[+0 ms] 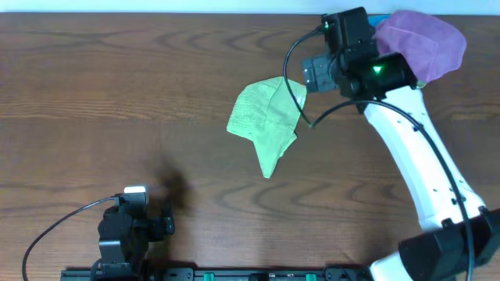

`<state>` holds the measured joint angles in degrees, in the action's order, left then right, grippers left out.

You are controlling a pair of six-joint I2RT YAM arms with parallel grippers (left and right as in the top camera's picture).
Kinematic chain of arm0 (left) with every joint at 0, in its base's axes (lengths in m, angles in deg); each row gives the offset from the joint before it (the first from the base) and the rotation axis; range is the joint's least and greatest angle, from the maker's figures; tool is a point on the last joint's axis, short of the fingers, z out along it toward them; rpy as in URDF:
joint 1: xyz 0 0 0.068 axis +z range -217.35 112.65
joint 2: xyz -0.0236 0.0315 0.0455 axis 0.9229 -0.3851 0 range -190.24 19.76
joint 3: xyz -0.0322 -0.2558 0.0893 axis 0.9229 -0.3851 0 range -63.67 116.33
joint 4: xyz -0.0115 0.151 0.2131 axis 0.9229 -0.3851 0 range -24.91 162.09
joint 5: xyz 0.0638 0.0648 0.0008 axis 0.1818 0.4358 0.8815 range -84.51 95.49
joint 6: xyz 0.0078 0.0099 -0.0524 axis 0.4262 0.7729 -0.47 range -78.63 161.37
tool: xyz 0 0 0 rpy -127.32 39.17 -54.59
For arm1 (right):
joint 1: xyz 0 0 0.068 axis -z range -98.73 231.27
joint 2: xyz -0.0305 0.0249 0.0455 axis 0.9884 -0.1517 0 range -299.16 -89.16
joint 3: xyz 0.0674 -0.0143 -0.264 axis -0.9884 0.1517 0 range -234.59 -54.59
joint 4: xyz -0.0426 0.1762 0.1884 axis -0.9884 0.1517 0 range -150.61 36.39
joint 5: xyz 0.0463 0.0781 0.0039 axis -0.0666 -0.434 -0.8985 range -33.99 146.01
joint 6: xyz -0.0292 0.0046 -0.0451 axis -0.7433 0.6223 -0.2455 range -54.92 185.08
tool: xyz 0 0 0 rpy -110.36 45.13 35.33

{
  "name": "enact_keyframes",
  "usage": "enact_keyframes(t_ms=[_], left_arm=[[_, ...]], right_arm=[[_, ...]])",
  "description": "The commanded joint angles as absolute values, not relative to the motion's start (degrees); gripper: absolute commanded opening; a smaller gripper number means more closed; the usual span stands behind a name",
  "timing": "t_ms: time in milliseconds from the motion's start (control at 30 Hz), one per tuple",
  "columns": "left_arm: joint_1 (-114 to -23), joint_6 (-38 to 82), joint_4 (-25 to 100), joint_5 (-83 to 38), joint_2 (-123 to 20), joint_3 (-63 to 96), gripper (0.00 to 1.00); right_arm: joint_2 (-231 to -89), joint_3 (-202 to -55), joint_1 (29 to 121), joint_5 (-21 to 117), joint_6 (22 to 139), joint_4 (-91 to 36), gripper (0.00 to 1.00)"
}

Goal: Fold the cloth
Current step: 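Lift the green cloth off the purple cloth and pull it toward center, then reach the left gripper toward the hanging green cloth's left side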

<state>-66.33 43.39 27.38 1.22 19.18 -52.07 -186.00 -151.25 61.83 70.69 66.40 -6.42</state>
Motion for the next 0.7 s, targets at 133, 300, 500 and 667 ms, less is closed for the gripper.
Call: enact_keyframes(t_ms=[133,300,500,667], left_arm=[[-66.49,44.62,25.58,1.46,19.53,-53.3,0.95],[-66.46,44.55,27.07,1.44,19.53,-53.32,0.95],[-66.49,38.12,32.91,-6.43,19.42,-53.23,0.95],[-66.62,29.93,32.82,-10.17,15.68,-49.52,0.95]], right_arm=[[-184.9,-151.19,61.35,58.27,69.79,-1.96,0.99],[-184.9,-147.78,63.12,51.63,69.94,-4.78,0.99],[-184.9,-137.5,66.42,43.15,73.07,-12.87,0.98],[-184.9,-131.3,67.38,42.05,73.42,-22.31,0.96]])
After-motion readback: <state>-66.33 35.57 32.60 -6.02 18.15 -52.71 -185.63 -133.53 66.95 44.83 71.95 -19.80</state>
